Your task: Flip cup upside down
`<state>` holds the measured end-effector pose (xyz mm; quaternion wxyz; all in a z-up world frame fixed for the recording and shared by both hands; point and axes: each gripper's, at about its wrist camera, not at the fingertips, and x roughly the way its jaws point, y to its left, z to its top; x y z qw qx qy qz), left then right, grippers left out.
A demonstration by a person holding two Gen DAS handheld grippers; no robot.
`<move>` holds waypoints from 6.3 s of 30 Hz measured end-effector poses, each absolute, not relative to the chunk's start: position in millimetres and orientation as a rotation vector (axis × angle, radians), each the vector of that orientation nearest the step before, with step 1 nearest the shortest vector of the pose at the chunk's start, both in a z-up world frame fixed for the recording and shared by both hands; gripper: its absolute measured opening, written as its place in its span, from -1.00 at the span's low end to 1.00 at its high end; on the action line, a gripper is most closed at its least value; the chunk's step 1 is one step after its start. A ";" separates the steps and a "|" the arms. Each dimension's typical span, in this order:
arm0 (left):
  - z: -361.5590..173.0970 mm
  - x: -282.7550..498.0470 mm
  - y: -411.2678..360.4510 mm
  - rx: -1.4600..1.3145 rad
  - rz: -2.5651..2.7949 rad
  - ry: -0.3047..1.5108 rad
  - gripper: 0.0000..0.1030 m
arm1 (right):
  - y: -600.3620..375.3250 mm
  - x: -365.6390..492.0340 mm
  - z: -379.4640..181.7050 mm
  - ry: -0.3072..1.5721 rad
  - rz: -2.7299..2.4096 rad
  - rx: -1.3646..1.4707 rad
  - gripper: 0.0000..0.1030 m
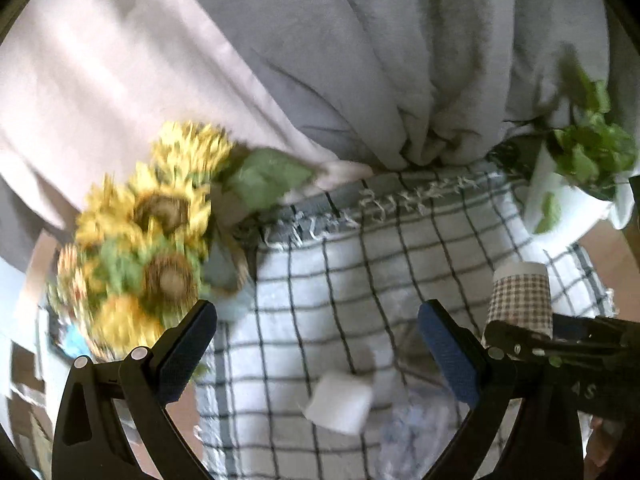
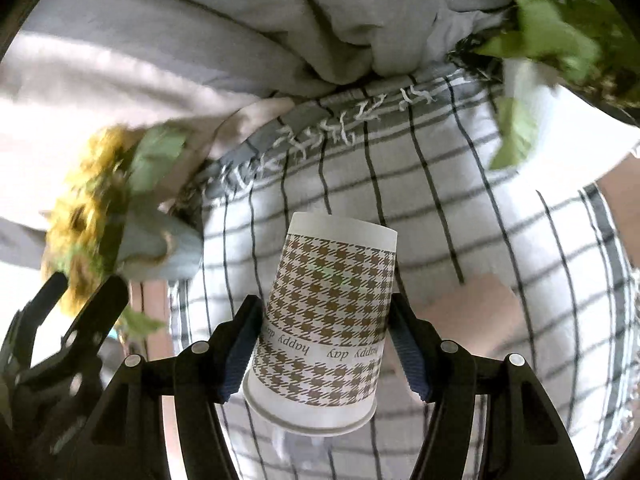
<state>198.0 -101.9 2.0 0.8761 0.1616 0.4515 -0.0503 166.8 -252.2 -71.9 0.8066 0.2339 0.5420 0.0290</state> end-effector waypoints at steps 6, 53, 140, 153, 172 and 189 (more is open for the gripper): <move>-17.0 148.5 -81.4 0.286 -0.058 0.964 1.00 | -242.7 110.7 -70.8 1.187 0.082 0.449 0.24; -135.1 18.9 -74.7 0.096 -0.244 1.451 0.99 | -247.6 -38.6 -93.2 1.231 -0.074 0.327 0.51; -31.8 -44.3 -39.4 0.122 -0.074 0.906 0.99 | -237.0 -111.3 -12.9 0.854 -0.147 0.215 0.81; -9.0 -62.7 -24.8 0.145 -0.044 0.821 0.99 | -213.6 -127.2 -6.9 0.819 -0.109 0.191 0.89; -8.7 -64.3 -17.5 0.141 -0.038 0.815 1.00 | -205.4 -129.5 -3.6 0.797 -0.097 0.184 0.89; -7.7 -61.7 -13.2 0.140 -0.036 0.823 1.00 | -204.4 -129.3 -4.1 0.798 -0.098 0.183 0.89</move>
